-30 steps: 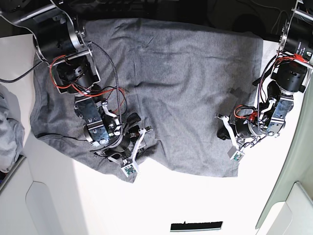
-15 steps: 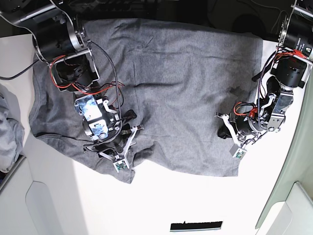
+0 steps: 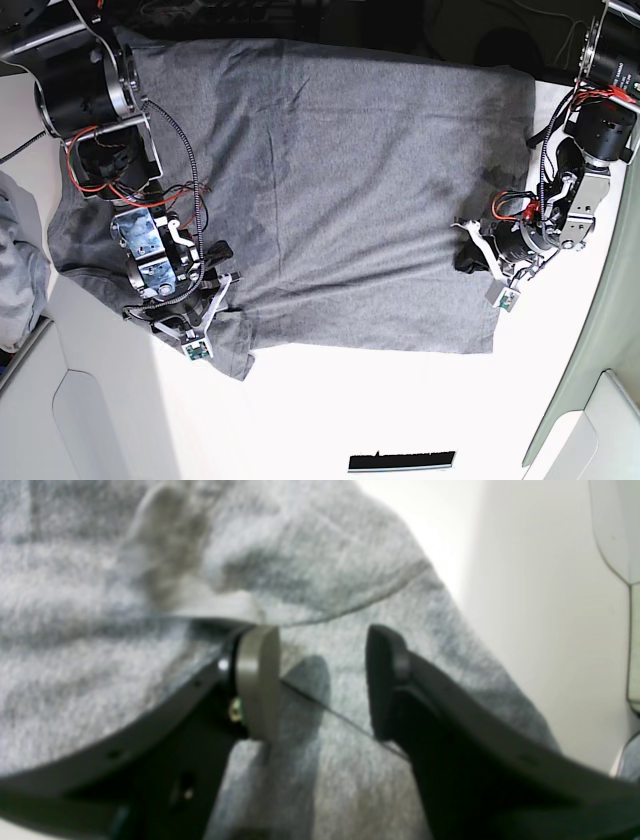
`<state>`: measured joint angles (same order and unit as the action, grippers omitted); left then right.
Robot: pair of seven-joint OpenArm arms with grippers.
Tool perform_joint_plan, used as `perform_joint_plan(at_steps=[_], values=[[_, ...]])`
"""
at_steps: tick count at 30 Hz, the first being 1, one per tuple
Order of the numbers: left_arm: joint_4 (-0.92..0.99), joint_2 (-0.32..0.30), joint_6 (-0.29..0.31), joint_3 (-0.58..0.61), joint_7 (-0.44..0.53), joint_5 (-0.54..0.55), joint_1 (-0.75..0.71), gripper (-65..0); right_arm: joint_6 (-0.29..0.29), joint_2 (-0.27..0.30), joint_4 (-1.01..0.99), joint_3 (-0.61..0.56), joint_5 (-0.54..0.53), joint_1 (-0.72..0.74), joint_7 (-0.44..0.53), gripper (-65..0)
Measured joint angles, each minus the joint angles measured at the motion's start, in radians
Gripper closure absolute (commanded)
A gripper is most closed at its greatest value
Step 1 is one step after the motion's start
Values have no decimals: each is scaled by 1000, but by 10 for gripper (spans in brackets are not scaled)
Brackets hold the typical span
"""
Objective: Layout the t-shirt on the table in an organized manner, then fold the t-shirt properly
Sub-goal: 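Smooth the shirt hem with both grippers pressing on the cloth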
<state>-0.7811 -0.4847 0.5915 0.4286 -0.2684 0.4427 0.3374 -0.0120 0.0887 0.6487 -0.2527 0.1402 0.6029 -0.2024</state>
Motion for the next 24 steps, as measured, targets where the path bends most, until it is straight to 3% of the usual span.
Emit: perform_joint_plan(at_steps=[7, 12, 16, 24], values=[[0, 0, 0, 0, 4, 0, -2, 0, 20, -1, -9, 0, -16, 2, 0, -258], [0, 0, 0, 0, 4, 0, -2, 0, 21, 3, -66, 0, -17, 4, 48, -152], [0, 0, 0, 0, 4, 0, -2, 0, 27, 6, -79, 0, 21, 4, 60, -4], [0, -7, 4, 0, 3, 0, -2, 0, 27, 11, -57, 0, 71, 4, 117, 0]])
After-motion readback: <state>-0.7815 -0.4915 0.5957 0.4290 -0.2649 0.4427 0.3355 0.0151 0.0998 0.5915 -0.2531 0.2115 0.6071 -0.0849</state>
